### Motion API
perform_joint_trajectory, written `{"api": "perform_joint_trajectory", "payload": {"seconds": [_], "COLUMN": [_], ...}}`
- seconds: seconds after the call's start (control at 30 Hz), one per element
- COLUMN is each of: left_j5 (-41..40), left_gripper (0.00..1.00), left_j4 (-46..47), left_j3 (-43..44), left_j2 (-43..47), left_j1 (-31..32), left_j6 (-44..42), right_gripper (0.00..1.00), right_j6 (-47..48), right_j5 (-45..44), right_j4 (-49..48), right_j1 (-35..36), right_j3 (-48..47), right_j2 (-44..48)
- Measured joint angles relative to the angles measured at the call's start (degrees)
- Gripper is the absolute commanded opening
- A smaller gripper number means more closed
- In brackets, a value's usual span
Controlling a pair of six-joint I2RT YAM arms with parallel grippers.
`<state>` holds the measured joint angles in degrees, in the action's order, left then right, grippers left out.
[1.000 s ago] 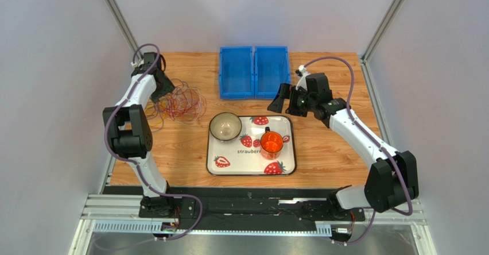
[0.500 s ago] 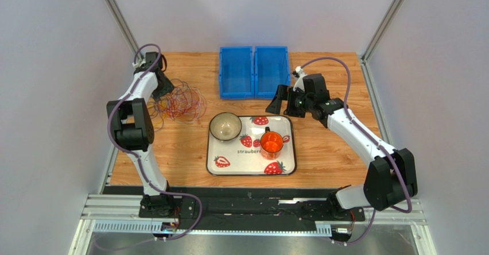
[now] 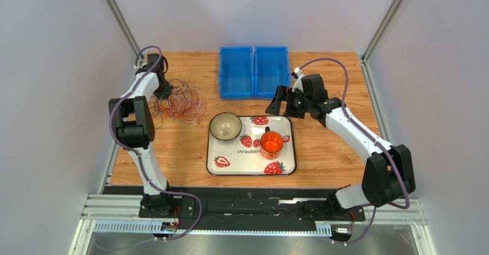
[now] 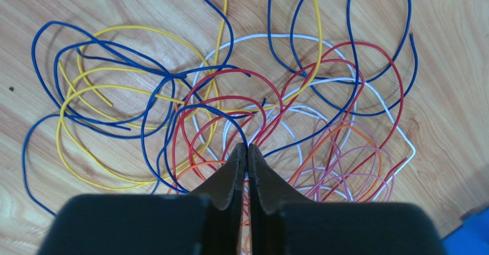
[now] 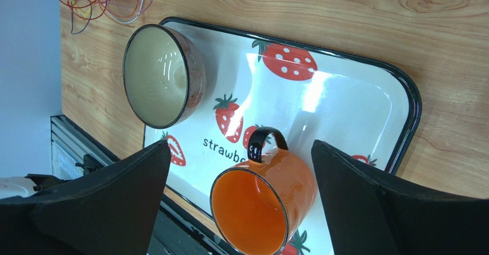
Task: Untangle the cables
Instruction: Pick up the cable from the cable, then place the cable in the bin.
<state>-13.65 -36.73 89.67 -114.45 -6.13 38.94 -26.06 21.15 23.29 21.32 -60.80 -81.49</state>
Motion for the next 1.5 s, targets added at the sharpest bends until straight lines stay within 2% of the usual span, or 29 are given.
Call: {"api": "perform_joint_trajectory", "payload": {"seconds": [0.4, 0.63, 0.9, 1.13, 1.2, 1.3, 1.5], "left_j5": [-0.2, -0.5, -0.2, 10.3, 12.4, 14.7, 17.0], "left_gripper": [0.00, 0.00, 0.00, 0.00, 0.00, 0.00, 0.00], "left_j4": [-0.4, -4.3, -7.6, -11.5, -11.9, -11.5, -7.7], "left_j3": [1.0, 4.7, 22.9, 46.7, 50.6, 48.7, 25.7], "left_j2": [-0.1, 8.7, 23.4, 24.8, 25.0, 28.2, 36.8], "left_j1": [0.0, 0.0, 3.1, 5.1, 5.1, 5.1, 5.1], "left_j6": [-0.2, -1.3, -5.4, -7.7, -8.1, -8.9, -9.7], "right_gripper": [0.98, 0.98, 0.98, 0.98, 0.99, 0.99, 0.99], "right_j6": [0.0, 0.3, 0.7, 0.9, 0.9, 0.8, 0.2], "right_j5": [0.0, -0.2, -0.5, -0.6, -0.4, 0.1, 3.4], "right_j4": [0.0, 0.0, 0.0, 0.5, 0.4, 0.3, -1.5], "right_j1": [0.0, 0.0, 0.3, 2.6, 3.1, 3.7, 4.5], "right_j3": [0.0, 0.0, -0.5, -2.8, -3.7, -4.3, -4.4], "right_j2": [-0.2, -0.3, -0.5, -0.5, -0.3, 0.7, 3.2]}}
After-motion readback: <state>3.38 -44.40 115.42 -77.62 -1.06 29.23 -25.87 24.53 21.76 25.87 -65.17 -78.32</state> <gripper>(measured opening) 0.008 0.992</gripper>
